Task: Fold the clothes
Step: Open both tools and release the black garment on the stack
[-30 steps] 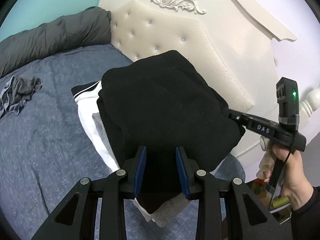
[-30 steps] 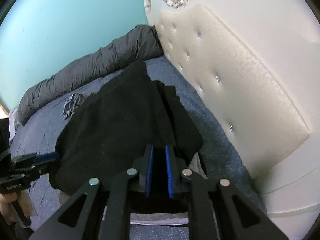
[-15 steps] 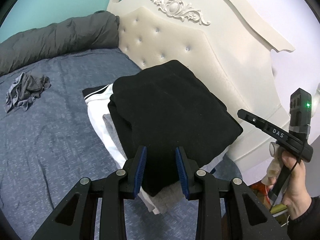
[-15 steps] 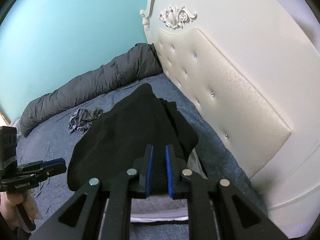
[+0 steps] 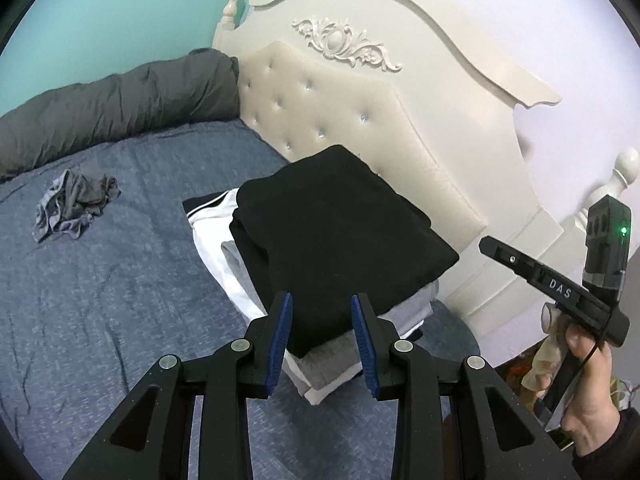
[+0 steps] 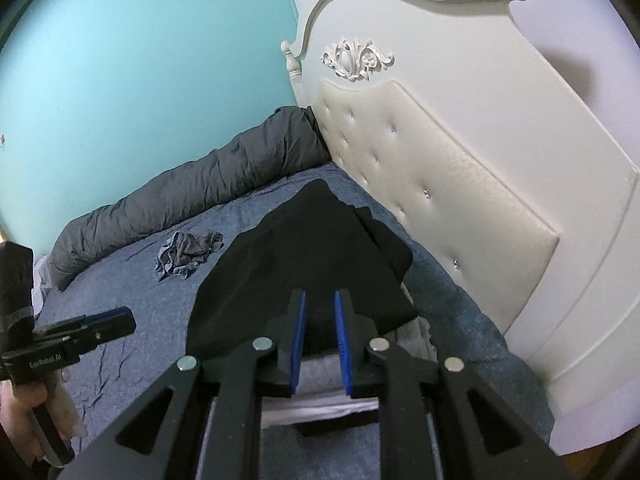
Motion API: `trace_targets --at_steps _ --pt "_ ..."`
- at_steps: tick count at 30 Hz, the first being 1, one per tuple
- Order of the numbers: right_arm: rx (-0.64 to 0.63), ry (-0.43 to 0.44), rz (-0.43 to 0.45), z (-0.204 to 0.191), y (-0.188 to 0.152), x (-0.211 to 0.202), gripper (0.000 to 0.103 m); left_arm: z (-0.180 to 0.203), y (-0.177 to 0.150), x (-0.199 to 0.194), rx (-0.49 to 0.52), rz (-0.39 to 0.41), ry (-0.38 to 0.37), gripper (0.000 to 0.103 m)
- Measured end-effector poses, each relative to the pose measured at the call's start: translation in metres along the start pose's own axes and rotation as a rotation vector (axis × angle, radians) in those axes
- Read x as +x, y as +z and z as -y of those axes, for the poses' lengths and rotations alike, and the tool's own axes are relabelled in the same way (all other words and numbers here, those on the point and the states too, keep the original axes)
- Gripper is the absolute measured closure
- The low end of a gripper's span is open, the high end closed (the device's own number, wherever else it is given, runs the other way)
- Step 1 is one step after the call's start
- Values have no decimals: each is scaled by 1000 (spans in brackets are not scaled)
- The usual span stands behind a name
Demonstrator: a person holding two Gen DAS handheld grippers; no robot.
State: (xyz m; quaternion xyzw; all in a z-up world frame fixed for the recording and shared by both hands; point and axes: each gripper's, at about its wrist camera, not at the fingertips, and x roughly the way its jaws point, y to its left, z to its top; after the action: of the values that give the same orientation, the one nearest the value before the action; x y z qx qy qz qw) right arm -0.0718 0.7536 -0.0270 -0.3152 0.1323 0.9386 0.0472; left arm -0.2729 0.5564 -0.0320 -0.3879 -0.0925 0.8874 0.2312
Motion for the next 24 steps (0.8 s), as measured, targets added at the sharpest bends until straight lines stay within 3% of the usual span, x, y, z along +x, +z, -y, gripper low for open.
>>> trace_targets --at_steps 11,15,24 --pt "3 -11 35 -22 -16 -35 86 20 -8 -38 51 25 12 62" --pt "-6 -20 56 -32 -20 -50 70 26 -10 -53 68 41 18 60" --pt "-4 -44 78 -46 -28 -73 59 40 -19 -80 101 65 23 56"
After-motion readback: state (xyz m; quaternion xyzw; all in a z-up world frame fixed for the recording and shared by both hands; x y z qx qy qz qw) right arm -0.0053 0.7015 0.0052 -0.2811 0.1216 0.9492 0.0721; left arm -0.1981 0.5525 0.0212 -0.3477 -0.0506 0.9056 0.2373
